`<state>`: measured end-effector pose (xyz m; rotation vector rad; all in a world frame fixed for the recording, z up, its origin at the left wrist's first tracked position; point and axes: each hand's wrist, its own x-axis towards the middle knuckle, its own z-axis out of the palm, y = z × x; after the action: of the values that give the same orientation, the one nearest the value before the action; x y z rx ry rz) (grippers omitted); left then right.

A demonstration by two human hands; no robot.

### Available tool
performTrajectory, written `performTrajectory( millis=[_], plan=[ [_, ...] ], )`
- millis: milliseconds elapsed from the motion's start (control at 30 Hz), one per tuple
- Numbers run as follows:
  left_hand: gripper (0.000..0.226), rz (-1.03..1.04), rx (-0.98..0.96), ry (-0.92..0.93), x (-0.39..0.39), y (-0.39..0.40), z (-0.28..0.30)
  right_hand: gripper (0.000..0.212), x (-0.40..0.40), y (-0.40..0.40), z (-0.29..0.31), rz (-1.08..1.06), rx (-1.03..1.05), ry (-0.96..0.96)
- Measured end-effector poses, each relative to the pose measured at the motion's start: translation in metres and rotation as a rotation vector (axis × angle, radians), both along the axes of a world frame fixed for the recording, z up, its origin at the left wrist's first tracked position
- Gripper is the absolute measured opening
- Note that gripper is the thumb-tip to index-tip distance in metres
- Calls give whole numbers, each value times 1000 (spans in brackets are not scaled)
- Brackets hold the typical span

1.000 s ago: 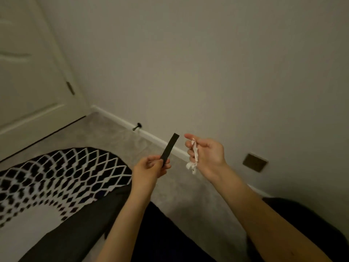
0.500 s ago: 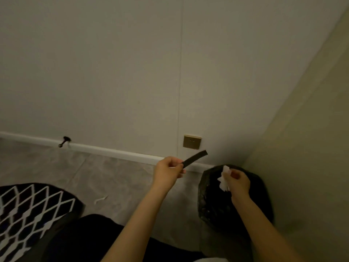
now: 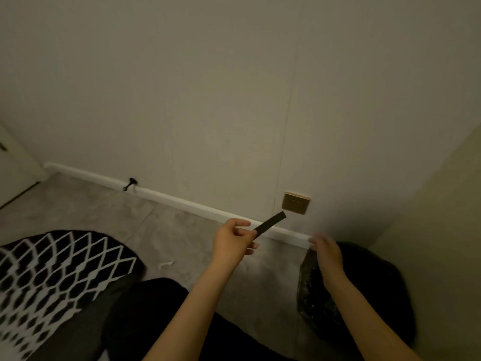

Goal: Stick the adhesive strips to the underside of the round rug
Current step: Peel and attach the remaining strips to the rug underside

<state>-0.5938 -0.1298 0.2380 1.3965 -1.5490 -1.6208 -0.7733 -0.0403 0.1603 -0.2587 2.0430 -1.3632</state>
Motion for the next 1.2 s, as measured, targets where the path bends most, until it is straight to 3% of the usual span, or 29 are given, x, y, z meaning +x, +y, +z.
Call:
performTrajectory(
  millis=[100, 200, 300, 500, 600, 767, 1000, 1200],
  plan=[
    [10, 109, -23, 16, 35, -14, 16, 12, 51, -50, 47, 245, -164, -81],
    [2, 259, -80, 57, 79, -28, 33, 24, 106, -88, 93, 440, -294, -183],
    [4, 444, -134, 80, 138, -35, 47, 28, 163, -113, 117, 646, -404, -168],
    [7, 758, -100, 192, 267, -20, 53, 19, 287, -143, 134, 1001, -410, -201],
    [10, 934, -71, 273, 334, 0, 42, 14, 354, -153, 126, 1234, -336, -201],
    [27, 1160, -91, 238, 430, 31, 6, 17, 464, -171, 109, 1566, -277, -125],
    [20, 1317, 67, 82, 546, 48, -62, 21, 606, -180, 49, 1816, -80, 47],
    [13, 1410, 259, 177, 646, 41, -148, 19, 705, -180, -54, 1792, 141, -154]
  ],
)
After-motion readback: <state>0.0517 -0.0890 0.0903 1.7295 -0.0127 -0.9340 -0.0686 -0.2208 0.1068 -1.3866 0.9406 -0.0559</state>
